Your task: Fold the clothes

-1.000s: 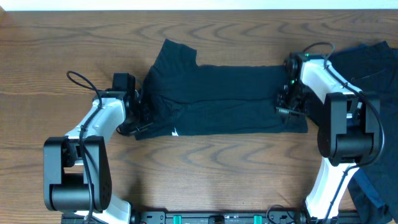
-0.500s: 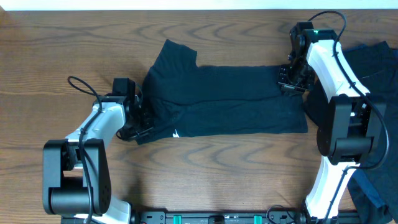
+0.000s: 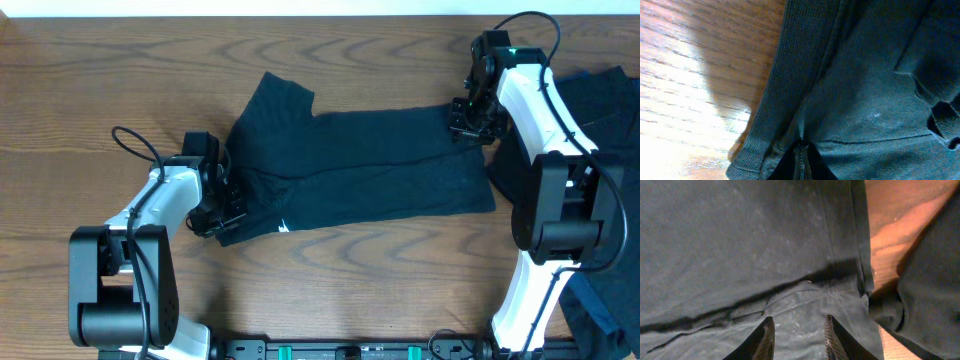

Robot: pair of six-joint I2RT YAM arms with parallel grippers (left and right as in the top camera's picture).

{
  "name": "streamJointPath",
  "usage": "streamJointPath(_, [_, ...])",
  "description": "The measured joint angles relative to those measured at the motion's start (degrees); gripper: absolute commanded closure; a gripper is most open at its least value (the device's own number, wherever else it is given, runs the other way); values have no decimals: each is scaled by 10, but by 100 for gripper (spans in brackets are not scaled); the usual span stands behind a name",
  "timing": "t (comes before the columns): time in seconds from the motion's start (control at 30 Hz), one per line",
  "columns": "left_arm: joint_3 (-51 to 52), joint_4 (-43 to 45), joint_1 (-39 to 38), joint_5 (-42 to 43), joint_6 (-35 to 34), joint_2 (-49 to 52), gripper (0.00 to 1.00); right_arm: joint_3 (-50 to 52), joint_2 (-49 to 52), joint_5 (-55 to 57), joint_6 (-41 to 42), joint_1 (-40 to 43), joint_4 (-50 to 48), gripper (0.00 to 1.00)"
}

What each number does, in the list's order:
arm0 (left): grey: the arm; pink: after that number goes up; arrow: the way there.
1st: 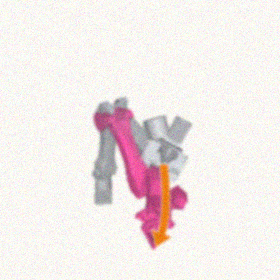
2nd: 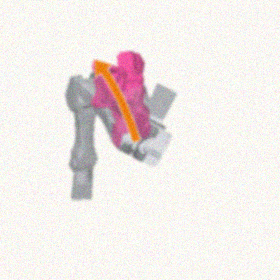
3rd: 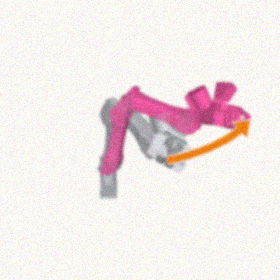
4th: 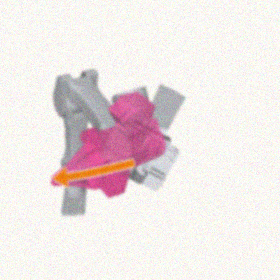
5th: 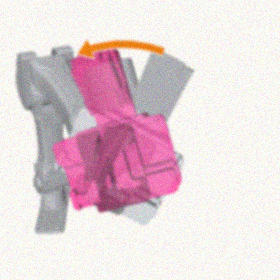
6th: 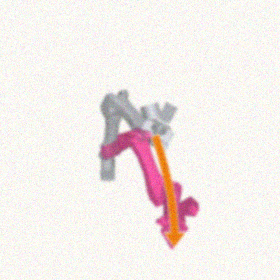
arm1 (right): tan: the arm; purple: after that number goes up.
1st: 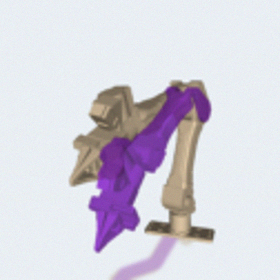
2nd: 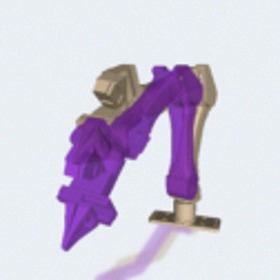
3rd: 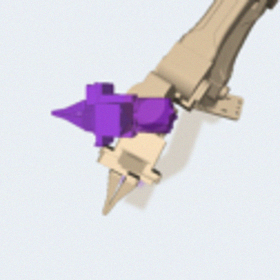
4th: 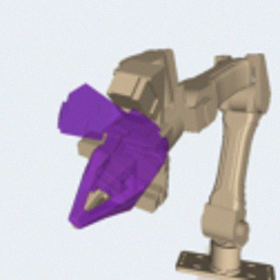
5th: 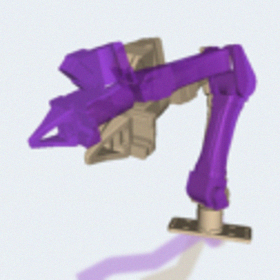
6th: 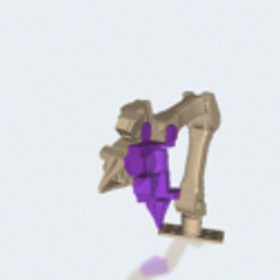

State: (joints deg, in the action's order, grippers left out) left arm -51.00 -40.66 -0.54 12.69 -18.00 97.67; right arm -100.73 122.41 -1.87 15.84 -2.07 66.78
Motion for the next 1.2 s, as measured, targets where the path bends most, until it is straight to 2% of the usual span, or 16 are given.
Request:
streamJointPath(0.2, [-11,-47,0,-22,0,-15,94,0,0,0,-4,0,-7,64])
streamJointPath(0.37, [-95,-54,0,-28,0,-59,93,0,0,0,-16,0,-14,60])
streamJointPath(0.47, [-158,-23,0,-30,0,-75,93,0,0,1,-21,0,-19,58])
streamJointPath(0.63, [-196,56,-4,-10,37,-73,92,0,0,2,-28,3,-30,58])
streamJointPath(0.77, [-256,63,-19,10,59,-18,88,0,0,2,-31,13,-35,57])
streamJointPath(0.87, [-339,33,-34,20,74,62,83,0,0,2,-37,21,-41,56])
streamJointPath(0.9, [-372,17,-38,22,81,92,77,0,0,2,-40,22,-43,56])
streamJointPath(1.07, [-510,-26,-63,17,126,221,66,0,0,3,-54,22,-53,55])
streamJointPath(1.2, [-540,-19,-74,0,159,272,60,0,0,3,-58,22,-62,55])
